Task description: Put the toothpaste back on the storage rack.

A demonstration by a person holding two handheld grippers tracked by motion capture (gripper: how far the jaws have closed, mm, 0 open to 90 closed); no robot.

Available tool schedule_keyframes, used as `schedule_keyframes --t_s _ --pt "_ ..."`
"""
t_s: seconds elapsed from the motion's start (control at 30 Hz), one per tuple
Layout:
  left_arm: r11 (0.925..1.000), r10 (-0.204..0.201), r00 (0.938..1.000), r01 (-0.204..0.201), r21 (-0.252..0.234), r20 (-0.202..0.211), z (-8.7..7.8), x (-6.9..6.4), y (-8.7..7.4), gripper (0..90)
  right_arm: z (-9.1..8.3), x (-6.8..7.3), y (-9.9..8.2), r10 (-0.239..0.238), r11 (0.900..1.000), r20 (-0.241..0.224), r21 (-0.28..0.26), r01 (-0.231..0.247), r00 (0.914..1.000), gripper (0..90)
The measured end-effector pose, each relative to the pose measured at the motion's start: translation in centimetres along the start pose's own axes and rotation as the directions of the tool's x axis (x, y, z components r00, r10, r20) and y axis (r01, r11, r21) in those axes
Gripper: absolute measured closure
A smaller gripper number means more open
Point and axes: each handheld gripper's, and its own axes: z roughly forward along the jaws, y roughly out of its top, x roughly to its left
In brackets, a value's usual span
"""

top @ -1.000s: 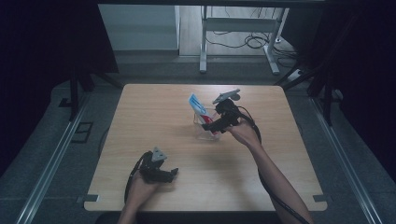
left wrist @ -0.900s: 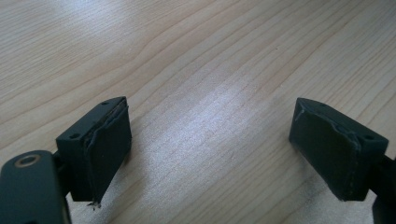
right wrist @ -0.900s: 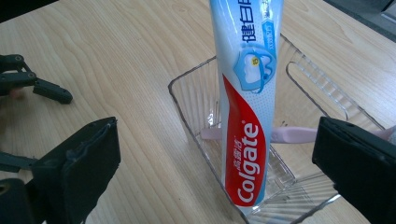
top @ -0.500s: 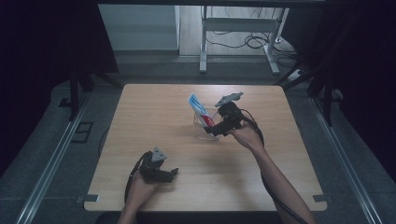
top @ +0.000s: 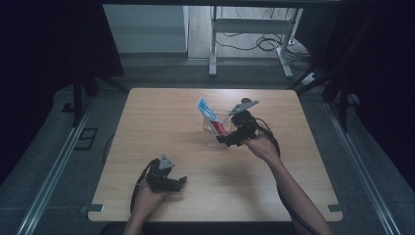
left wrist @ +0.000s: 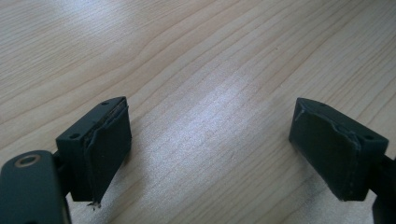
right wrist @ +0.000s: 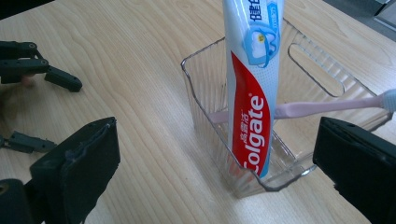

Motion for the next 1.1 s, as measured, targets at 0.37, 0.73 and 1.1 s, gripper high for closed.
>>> schedule_keyframes --t_s 0.37,0.73,1.1 --pt "1.0000 0.000 1.0000 0.000 0.001 -0.001 0.0 0.0 0.0 12.9 -0.7 0.1 -1.0 -0.006 1.0000 0.009 0.002 0.006 0.9999 0.4" --pt "1.0000 -0.004 1.0000 0.004 -0.001 -0.004 0.0 0.0 0.0 13.0 -1.3 -0.1 -2.2 0.006 1.0000 0.016 -0.002 -0.006 0.9999 0.4" --pt "1.0000 -0.003 1.0000 0.003 -0.001 -0.005 0.0 0.0 0.0 13.0 -2.0 -0.1 -3.5 0.021 0.9998 0.025 -0.008 -0.021 0.9995 0.9"
